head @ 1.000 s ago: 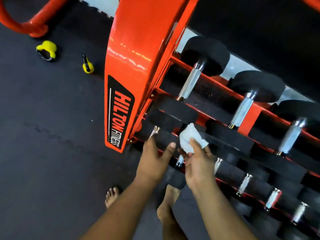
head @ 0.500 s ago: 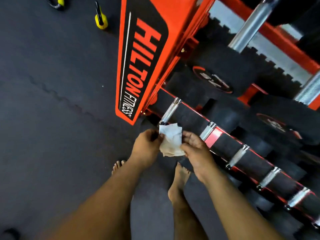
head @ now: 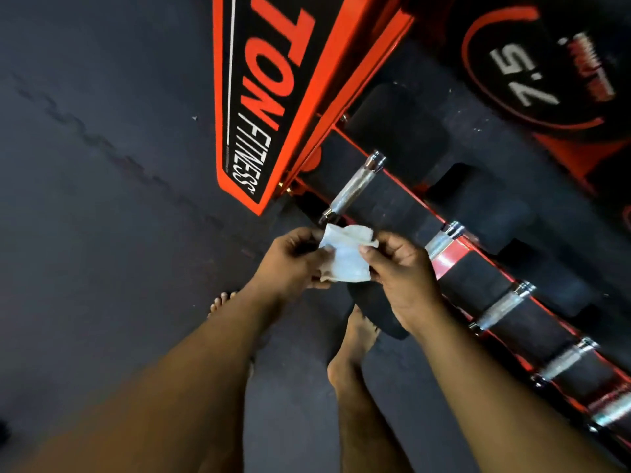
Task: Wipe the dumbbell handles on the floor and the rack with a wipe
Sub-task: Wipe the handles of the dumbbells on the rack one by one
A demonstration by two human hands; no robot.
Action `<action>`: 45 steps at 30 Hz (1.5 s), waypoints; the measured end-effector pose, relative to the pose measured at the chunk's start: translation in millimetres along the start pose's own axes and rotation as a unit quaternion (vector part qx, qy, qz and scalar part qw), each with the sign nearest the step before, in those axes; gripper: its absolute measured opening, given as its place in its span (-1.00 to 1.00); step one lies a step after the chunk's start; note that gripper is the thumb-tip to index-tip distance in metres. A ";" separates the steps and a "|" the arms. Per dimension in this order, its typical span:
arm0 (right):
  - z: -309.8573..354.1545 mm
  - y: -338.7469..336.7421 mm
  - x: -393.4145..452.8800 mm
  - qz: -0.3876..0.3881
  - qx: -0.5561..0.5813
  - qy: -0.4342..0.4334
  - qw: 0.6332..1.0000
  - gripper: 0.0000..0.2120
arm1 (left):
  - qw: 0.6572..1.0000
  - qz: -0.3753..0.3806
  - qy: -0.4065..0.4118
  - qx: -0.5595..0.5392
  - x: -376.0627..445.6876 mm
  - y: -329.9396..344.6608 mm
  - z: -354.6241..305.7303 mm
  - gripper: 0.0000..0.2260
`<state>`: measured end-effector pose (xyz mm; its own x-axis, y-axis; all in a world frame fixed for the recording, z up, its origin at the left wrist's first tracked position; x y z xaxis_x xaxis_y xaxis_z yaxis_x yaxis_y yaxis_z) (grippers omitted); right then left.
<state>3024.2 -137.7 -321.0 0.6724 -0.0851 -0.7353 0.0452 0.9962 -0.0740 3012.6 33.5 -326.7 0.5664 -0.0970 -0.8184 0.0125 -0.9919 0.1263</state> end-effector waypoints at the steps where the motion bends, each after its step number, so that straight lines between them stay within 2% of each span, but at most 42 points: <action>1: 4.7 -0.5 0.8 0.002 -0.027 -0.034 0.999 -0.77 | 1.000 -0.003 -0.001 -0.003 2.2 -1.2 1.0 -0.90; 3: 23.0 1.4 -0.9 0.019 -0.112 -0.140 0.984 -0.70 | 0.999 -0.022 -0.019 -0.023 7.4 -6.0 7.6 -0.88; 6: 48.0 10.7 -8.7 0.038 -0.268 -0.309 0.912 -0.71 | 0.994 -0.020 -0.070 -0.086 13.4 -8.2 19.0 -0.78; 8: 50.4 14.8 -8.1 0.040 -0.328 -0.358 0.873 -0.71 | 0.990 0.001 -0.092 -0.108 17.0 -6.8 25.1 -0.66; 10: 52.7 16.3 -7.0 0.047 -0.366 -0.390 0.844 -0.72 | 0.994 0.016 -0.076 -0.082 19.8 -5.5 23.1 -0.73; 12: 51.9 16.8 -3.7 0.067 -0.386 -0.400 0.829 -0.74 | 0.996 0.007 -0.057 -0.061 23.3 -9.1 21.7 -0.78; 14: 50.6 14.1 2.6 0.076 -0.378 -0.381 0.840 -0.76 | 0.998 -0.008 -0.036 -0.043 27.2 -14.6 21.4 -0.73; 15: 49.3 11.6 8.0 0.077 -0.353 -0.351 0.864 -0.76 | 0.999 -0.012 -0.021 -0.029 28.0 -16.3 19.7 -0.72; 17: 42.0 11.3 20.6 0.089 -0.284 -0.243 0.923 -0.77 | 1.000 -0.017 0.015 0.019 28.7 -17.2 13.2 -0.70; 18: 34.8 15.7 25.0 0.107 -0.263 -0.179 0.942 -0.75 | 0.998 -0.019 0.036 0.054 29.1 -16.5 9.4 -0.69; 19: 27.3 22.8 27.8 0.132 -0.261 -0.125 0.948 -0.69 | 0.994 -0.019 0.058 0.087 29.5 -14.7 5.4 -0.67; 21: 19.7 35.6 31.8 0.173 -0.314 -0.084 0.930 -0.57 | 0.986 -0.015 0.096 0.139 30.4 -10.0 -1.8 -0.60; 27: 32.9 47.2 43.0 0.194 -0.392 -0.111 0.892 -0.54 | 0.966 -0.012 0.174 0.190 30.1 -9.5 -23.6 -0.43; 30: 40.5 49.9 42.6 0.180 -0.413 -0.141 0.882 -0.69 | 0.959 -0.006 0.194 0.206 31.2 -9.1 -30.2 -0.41; 33: 41.8 47.5 46.5 0.182 -0.407 -0.134 0.885 -0.85 | 0.954 -0.026 0.211 0.213 33.6 -14.6 -32.3 -0.45; 36: 39.2 42.7 55.9 0.170 -0.365 -0.091 0.911 -0.87 | 0.943 -0.055 0.229 0.235 34.0 -21.8 -39.0 -0.53; 39: 45.8 33.0 73.2 0.115 -0.329 -0.081 0.934 -0.88 | 0.931 -0.095 0.237 0.259 33.8 -29.3 -42.0 -0.58; 41: 63.3 32.6 83.0 0.078 -0.362 -0.147 0.917 -0.87 | 0.909 -0.138 0.225 0.322 32.9 -31.9 -38.6 -0.54; 42: 72.5 35.6 84.8 0.065 -0.383 -0.189 0.902 -0.84 | 0.899 -0.151 0.206 0.357 33.0 -30.8 -34.4 -0.45; 44: 90.1 48.8 82.9 0.044 -0.435 -0.287 0.852 -0.74 | 0.891 -0.134 0.149 0.407 37.1 -23.5 -19.6 -0.16; 45: 97.0 58.7 80.8 0.039 -0.465 -0.347 0.814 -0.69 | 0.892 -0.115 0.122 0.420 40.5 -18.1 -10.5 -0.03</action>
<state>3152.9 -84.5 -319.4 0.9164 0.3290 -0.2280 -0.3786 0.5275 -0.7605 3043.9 48.4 -356.3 0.7924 0.0351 -0.6090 -0.4121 -0.7053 -0.5768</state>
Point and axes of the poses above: each hand's wrist, its own x-axis towards the middle knuckle, its own y-axis out of the palm, z = x × y, the point moved 10 cm from there along x, towards the middle knuckle, and after that the axes turned 2 degrees about -z, right-handed, at the moved point
